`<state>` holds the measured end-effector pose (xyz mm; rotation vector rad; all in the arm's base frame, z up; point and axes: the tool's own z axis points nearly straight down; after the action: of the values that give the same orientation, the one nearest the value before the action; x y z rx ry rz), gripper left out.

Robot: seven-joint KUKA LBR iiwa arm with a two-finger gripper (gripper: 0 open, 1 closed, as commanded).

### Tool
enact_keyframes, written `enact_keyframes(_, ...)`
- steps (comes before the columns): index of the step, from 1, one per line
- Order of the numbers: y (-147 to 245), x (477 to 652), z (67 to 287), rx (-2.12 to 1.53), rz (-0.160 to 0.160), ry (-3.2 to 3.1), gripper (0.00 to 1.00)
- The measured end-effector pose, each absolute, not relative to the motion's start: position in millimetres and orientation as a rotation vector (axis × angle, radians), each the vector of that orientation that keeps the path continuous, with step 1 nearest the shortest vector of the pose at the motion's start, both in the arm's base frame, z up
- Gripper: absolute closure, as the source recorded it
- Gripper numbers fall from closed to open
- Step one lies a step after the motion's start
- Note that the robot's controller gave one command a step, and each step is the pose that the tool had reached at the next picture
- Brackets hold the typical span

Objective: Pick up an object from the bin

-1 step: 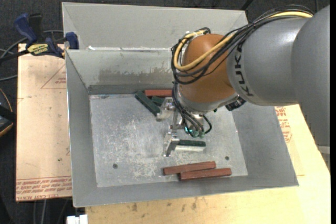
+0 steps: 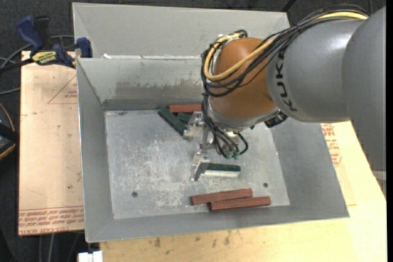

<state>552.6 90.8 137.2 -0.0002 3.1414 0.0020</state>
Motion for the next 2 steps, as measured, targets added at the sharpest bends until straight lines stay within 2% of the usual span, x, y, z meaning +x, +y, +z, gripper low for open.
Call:
enact_keyframes(1,45.2,542.8,82.6,0.127,0.003,3.136,0.00)
enact_keyframes(2,34.0,542.7,95.4,0.179,0.004,3.135,0.00)
